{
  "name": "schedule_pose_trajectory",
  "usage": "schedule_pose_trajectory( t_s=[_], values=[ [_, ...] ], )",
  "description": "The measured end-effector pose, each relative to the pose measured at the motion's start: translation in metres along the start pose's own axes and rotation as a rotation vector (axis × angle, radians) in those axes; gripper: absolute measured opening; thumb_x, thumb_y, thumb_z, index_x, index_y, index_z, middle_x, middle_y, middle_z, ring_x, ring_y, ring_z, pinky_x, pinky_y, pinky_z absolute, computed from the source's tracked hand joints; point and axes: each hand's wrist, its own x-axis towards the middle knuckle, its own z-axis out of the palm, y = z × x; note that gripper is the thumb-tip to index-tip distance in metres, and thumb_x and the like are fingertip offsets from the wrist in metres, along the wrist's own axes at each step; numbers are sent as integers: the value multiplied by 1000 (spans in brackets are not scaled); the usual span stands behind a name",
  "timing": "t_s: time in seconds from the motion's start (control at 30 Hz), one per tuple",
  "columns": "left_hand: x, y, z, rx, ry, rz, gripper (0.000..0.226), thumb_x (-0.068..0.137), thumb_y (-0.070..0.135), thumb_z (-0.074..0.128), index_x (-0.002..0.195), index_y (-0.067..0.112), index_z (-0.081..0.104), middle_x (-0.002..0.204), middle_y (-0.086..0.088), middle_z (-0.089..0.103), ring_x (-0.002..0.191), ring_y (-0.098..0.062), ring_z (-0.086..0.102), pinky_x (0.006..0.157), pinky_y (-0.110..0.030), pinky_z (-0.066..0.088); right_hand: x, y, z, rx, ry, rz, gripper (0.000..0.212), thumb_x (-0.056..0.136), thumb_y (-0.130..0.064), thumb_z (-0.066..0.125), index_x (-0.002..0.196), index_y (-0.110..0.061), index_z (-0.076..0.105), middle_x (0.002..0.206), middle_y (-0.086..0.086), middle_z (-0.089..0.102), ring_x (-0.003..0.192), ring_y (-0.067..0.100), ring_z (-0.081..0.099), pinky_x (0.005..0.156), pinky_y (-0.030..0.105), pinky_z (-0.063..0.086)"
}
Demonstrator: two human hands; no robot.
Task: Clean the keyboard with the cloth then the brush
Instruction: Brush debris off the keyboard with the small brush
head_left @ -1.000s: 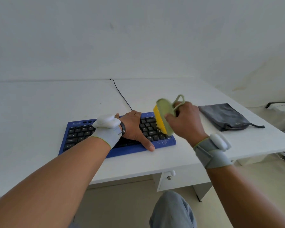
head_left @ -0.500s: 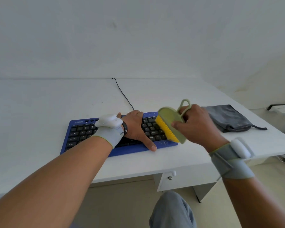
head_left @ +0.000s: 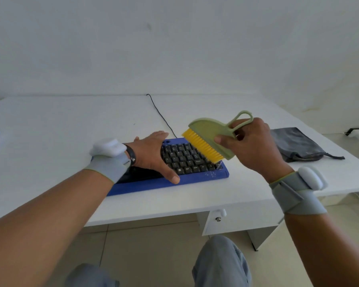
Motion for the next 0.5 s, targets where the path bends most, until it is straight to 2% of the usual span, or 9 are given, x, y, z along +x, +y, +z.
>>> schedule_pose_trajectory(
  t_s=[0.03, 0.07, 0.13, 0.17, 0.23, 0.33, 0.4, 0.5],
  values=[
    [-7, -11, -3, -6, 8, -18, 163, 23, 85, 74, 157, 28, 1, 165, 9, 1, 151, -15, 6, 122, -51, 6, 0, -1, 0, 20, -15, -19, 16, 77, -25, 80, 79, -11, 72, 59, -3, 61, 53, 17, 53, 50, 19, 45],
    [-12, -22, -5, 5, 9, -36, 166, 19, 87, 72, 157, 28, 0, 165, 8, 0, 151, -15, 5, 122, -51, 6, 0, -2, 1, 51, -39, -33, 15, 77, -24, 80, 80, -12, 73, 64, 3, 66, 59, 25, 58, 58, 29, 52],
    [-19, -38, -7, 64, -12, -71, 171, 16, 91, 71, 157, 27, -2, 166, 6, -2, 152, -15, 3, 122, -54, 5, -2, -5, 4, 152, -112, -64, 11, 76, -23, 81, 81, -16, 74, 73, 11, 70, 70, 34, 64, 65, 46, 54],
    [-21, -43, -7, 93, -25, -89, 170, 19, 91, 71, 157, 26, -2, 166, 5, -1, 152, -17, 4, 121, -55, 4, -3, -8, 6, 210, -156, -86, 10, 75, -22, 81, 81, -18, 74, 75, 9, 71, 72, 33, 65, 67, 48, 55],
    [-25, -46, -5, 122, -33, -109, 161, 30, 85, 76, 157, 25, -2, 166, 3, 2, 152, -19, 7, 121, -56, 2, -5, -14, 11, 305, -240, -113, 11, 75, -18, 82, 81, -16, 73, 74, 1, 70, 70, 22, 66, 65, 43, 54],
    [-26, -43, -6, 133, -33, -124, 157, 36, 81, 79, 158, 24, -1, 166, 4, 5, 152, -20, 9, 120, -58, 1, -8, -22, 23, 358, -360, -119, 11, 76, -13, 82, 76, -14, 70, 60, -11, 61, 55, 8, 53, 56, 24, 43],
    [-27, -39, -9, 155, -52, -142, 158, 34, 82, 79, 158, 24, -1, 166, 4, 6, 151, -20, 11, 120, -58, 1, -10, -21, 30, 346, -398, -115, 13, 76, -13, 81, 74, -15, 69, 61, -6, 61, 58, 12, 54, 55, 32, 46],
    [-28, -32, -13, 187, -69, -172, 158, 36, 80, 80, 158, 22, -1, 165, 3, 9, 151, -21, 14, 120, -56, 2, -10, -15, 31, 253, -380, -80, 11, 76, -16, 81, 77, -17, 70, 76, 12, 68, 70, 30, 62, 67, 47, 54]
  ],
)
